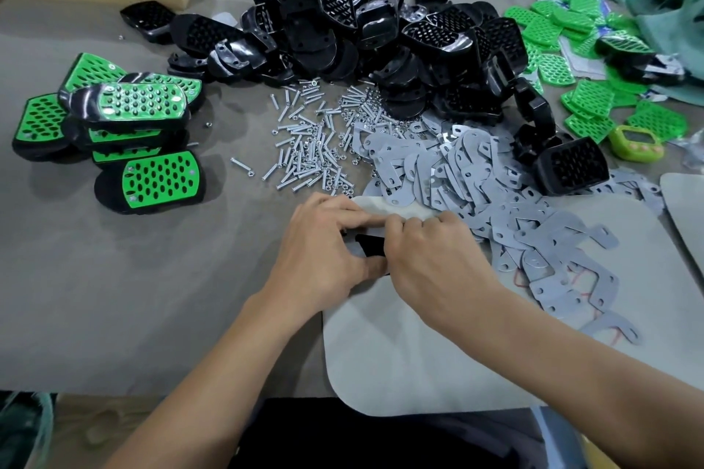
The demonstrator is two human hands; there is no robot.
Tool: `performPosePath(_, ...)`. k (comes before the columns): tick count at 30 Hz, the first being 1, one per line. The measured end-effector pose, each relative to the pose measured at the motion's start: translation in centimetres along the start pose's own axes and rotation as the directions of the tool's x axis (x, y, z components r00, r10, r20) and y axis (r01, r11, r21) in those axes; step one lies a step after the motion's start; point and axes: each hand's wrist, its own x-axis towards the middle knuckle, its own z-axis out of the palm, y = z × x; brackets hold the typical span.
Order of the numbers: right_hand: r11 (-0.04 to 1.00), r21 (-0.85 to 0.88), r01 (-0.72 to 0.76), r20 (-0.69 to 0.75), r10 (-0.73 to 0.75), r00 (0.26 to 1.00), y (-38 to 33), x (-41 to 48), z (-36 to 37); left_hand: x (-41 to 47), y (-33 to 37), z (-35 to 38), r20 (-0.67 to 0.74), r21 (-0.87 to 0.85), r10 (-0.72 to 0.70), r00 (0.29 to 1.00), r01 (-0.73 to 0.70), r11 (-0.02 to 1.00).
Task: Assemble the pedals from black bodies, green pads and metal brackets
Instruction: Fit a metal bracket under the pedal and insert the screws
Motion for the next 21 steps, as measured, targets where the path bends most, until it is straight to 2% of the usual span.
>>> performPosePath(2, 0.998, 0.062, 0.006, -0.009, -0.005, 1.000, 0.3, 0.2, 0.3, 0.0, 0.0, 0.0, 0.006, -0.004, -0.003, 1.000, 0.003, 1.000)
performPosePath(4, 0.996, 0.052, -0.068, 0.044, 0.066, 0.997, -0.1, 0.4, -0.5, 0.0, -0.1, 0.0, 0.016, -0.011, -0.007, 1.000, 0.007, 1.000)
performPosePath(6, 0.980, 0.161, -0.121, -0.062, 0.132, 0.989, -0.5, 0.9, -0.4, 0.0, -0.1, 0.0, 0.017, -0.008, -0.010, 1.000, 0.010, 1.000)
performPosePath(7, 0.971, 0.184, -0.149, -0.061, 0.163, 0.985, -0.5, 0.9, -0.6, 0.0, -0.1, 0.0, 0.015, -0.004, -0.010, 1.000, 0.010, 1.000)
performPosePath(9, 0.965, 0.165, -0.205, 0.041, 0.201, 0.979, -0.1, 0.8, -0.6, 0.0, -0.1, 0.0, 0.015, 0.008, -0.008, 1.000, 0.008, 1.000)
performPosePath(13, 0.991, 0.120, -0.066, 0.028, 0.063, 0.998, 1.9, -0.3, 0.8, 0.0, -0.3, -0.1, 0.015, 0.020, -0.005, 1.000, 0.004, 1.000)
performPosePath(16, 0.986, 0.154, -0.057, 0.022, 0.054, 0.998, 1.8, -0.5, 0.4, 0.0, -0.4, 0.0, 0.011, 0.014, -0.011, 1.000, 0.011, 1.000)
performPosePath(21, 0.984, 0.175, 0.045, -0.043, -0.038, 0.998, 1.9, -0.2, 0.5, 0.0, -0.3, 0.0, 0.022, 0.029, -0.001, 1.000, 0.000, 1.000)
